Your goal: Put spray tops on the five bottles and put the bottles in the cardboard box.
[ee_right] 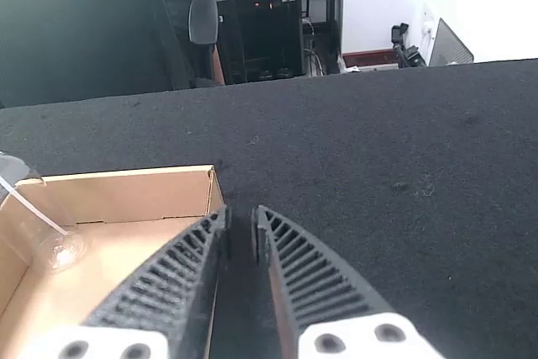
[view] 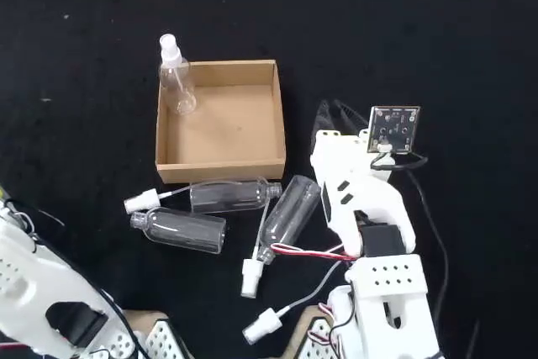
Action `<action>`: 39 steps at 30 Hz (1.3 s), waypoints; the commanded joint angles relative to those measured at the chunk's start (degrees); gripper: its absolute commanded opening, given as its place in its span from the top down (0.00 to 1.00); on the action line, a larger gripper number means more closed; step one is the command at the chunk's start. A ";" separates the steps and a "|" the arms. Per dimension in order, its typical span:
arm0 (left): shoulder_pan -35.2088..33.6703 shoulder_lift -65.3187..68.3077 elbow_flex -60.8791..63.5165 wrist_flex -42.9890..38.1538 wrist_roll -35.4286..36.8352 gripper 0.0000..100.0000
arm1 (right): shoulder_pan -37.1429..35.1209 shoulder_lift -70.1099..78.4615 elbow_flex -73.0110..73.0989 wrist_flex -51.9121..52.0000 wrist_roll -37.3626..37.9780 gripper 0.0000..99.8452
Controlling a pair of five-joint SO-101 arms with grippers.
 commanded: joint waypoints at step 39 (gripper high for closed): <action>-0.84 -2.73 -7.78 5.10 3.08 0.62 | -0.26 -0.66 -0.31 -1.67 0.53 0.96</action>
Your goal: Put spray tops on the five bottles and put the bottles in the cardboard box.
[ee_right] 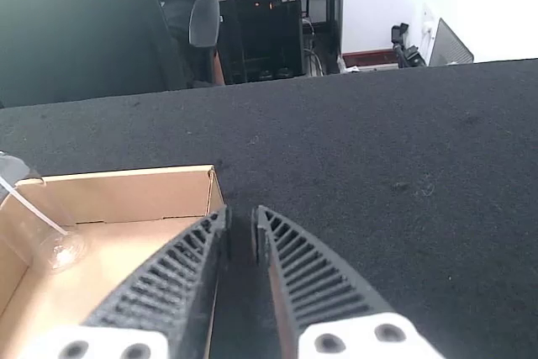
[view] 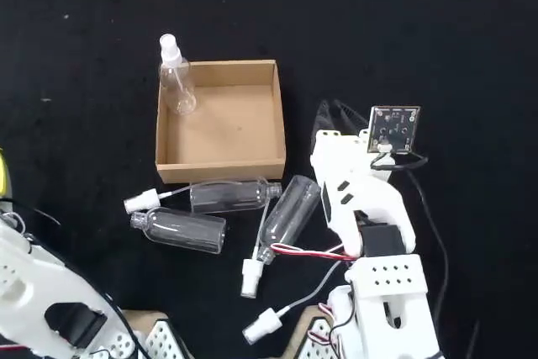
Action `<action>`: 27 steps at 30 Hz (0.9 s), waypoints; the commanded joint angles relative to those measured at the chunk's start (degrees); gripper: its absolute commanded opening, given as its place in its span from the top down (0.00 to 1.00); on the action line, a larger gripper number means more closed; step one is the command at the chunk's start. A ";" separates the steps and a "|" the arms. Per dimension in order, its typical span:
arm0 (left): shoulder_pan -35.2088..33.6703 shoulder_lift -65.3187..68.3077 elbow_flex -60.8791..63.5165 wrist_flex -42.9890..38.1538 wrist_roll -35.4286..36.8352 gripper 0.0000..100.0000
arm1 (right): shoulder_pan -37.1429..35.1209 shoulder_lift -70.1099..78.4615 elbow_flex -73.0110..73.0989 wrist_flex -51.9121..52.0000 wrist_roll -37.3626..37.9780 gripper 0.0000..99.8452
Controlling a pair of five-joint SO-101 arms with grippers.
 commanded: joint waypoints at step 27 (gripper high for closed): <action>-0.04 -5.10 0.48 -1.32 0.62 0.62 | -0.26 -0.66 -0.31 -1.67 0.53 0.96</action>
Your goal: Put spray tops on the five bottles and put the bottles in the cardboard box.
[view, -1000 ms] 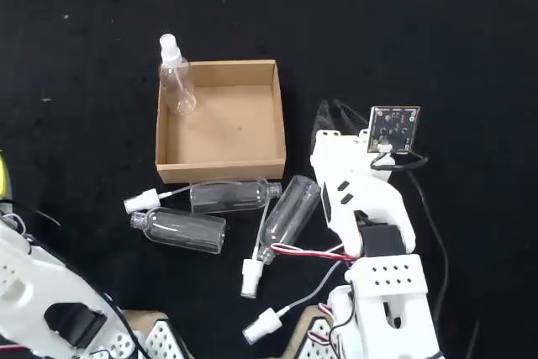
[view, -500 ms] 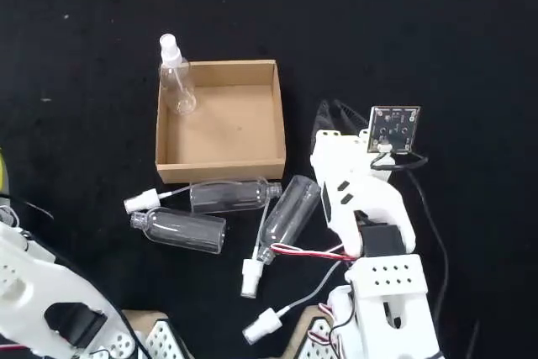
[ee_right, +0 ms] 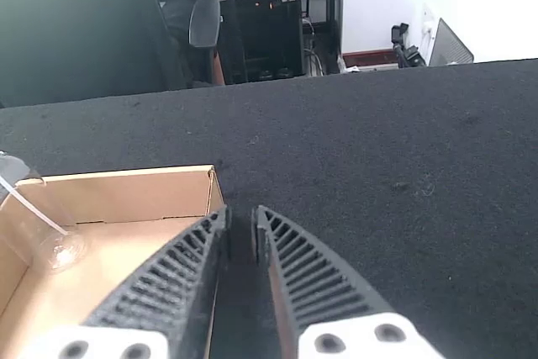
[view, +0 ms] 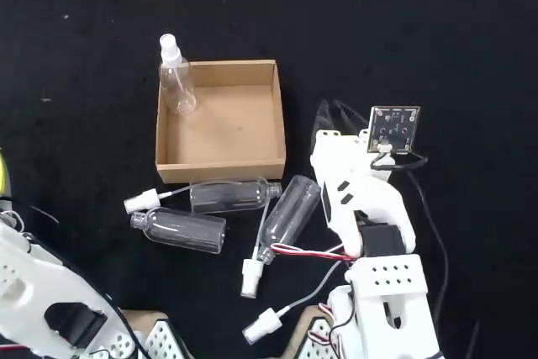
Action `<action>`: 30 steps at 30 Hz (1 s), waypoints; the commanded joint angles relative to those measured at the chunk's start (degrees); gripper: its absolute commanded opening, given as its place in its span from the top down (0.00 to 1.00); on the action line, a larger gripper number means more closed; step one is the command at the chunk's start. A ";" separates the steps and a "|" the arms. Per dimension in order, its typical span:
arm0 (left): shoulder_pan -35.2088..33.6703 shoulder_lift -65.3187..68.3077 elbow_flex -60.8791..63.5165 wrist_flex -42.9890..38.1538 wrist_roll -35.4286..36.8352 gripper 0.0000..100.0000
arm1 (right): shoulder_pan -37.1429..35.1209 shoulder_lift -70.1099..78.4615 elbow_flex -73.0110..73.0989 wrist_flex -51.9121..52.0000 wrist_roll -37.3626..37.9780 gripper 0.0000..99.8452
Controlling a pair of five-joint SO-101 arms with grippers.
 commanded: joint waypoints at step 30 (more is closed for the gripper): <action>0.31 -43.69 1.01 54.33 0.09 0.62 | -0.26 -0.57 -0.31 -1.67 0.53 0.96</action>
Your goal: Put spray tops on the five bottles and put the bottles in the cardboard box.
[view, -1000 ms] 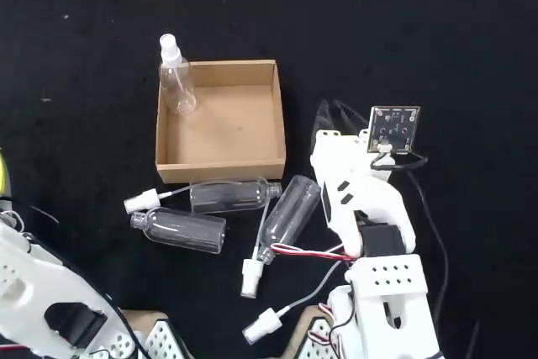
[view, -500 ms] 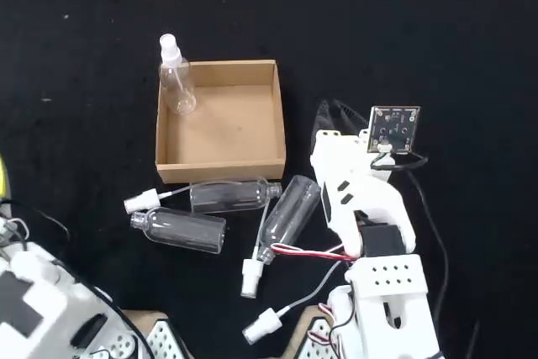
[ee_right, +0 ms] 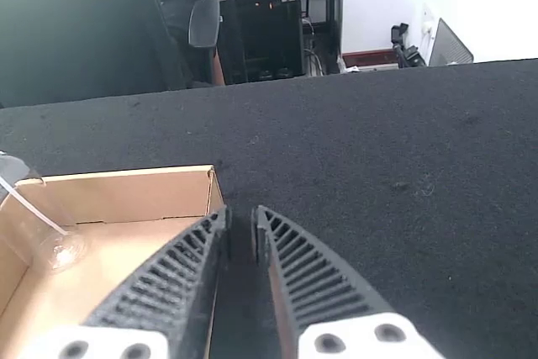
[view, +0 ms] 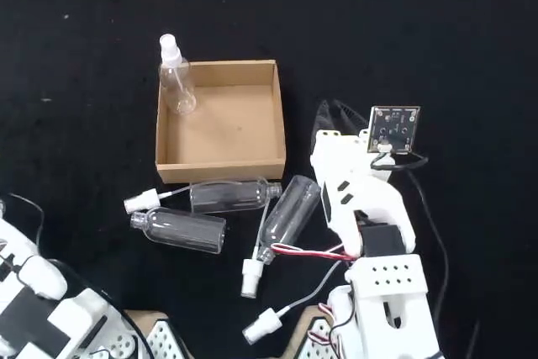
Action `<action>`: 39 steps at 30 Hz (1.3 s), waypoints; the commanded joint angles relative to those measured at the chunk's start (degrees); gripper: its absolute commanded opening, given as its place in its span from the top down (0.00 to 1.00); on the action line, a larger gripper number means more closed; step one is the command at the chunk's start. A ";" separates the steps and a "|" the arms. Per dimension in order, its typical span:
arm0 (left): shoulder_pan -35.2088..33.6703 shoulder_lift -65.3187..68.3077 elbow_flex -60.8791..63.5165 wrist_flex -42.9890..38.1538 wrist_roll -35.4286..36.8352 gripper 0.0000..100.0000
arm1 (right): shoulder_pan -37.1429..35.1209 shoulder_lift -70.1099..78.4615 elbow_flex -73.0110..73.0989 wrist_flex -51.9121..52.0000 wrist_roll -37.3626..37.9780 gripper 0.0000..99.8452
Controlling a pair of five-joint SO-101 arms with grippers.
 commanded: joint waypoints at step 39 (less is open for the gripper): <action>0.57 7.82 -4.62 0.00 -3.60 0.92 | -0.35 -0.57 0.31 -2.02 0.53 0.96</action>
